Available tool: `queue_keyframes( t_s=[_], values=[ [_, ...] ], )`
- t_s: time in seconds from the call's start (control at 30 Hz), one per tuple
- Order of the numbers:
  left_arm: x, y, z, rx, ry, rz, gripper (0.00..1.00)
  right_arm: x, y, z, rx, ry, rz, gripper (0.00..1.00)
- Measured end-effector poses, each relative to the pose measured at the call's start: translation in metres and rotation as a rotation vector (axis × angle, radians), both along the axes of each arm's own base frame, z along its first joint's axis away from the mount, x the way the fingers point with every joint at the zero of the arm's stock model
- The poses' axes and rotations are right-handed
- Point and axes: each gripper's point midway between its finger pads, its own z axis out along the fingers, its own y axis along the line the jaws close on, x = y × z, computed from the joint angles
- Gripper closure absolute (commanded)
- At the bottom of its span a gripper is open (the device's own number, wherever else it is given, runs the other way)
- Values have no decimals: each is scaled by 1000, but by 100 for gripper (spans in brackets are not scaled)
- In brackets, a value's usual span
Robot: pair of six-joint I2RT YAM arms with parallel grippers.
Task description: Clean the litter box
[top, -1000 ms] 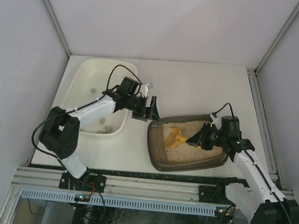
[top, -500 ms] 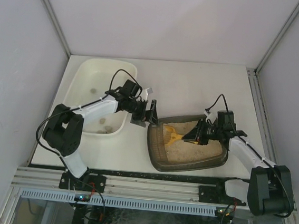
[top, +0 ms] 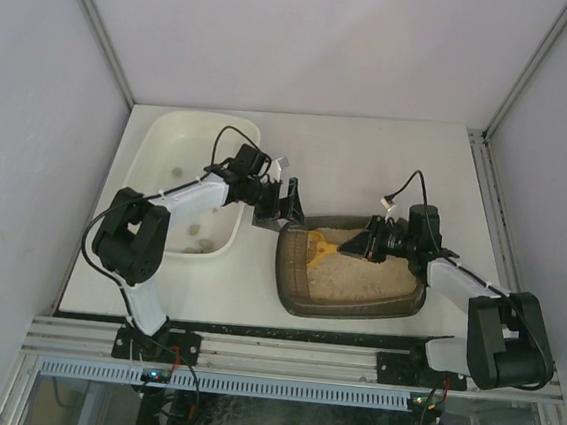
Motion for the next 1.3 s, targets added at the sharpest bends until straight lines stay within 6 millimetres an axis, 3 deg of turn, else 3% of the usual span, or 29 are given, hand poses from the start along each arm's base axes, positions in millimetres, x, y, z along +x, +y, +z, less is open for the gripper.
queue_keyframes(
  t_s=[0.23, 0.4, 0.53, 0.7, 0.87, 1.13, 1.3],
  values=[
    [18, -1, 2, -4, -35, 28, 0, 1, -3, -16, 55, -32, -69, 100],
    [47, -7, 10, -15, -67, 45, 0, 8, 4, -17, 54, -73, -110, 100],
    [72, -31, 52, -109, -162, 14, 0, 7, 21, -18, 32, -93, -117, 100],
    [82, -47, 89, -169, -245, -19, 0, 4, 29, -17, -16, -109, -152, 100],
    [83, -38, 81, -155, -229, -14, 0, 4, 16, -12, -72, -130, -209, 100],
    [75, -11, 42, -95, -144, 13, 0, -3, -7, -17, -130, -99, -238, 100],
    [70, -6, 44, -91, -146, 12, 0, -8, -21, -11, -144, -104, -255, 100]
  ],
)
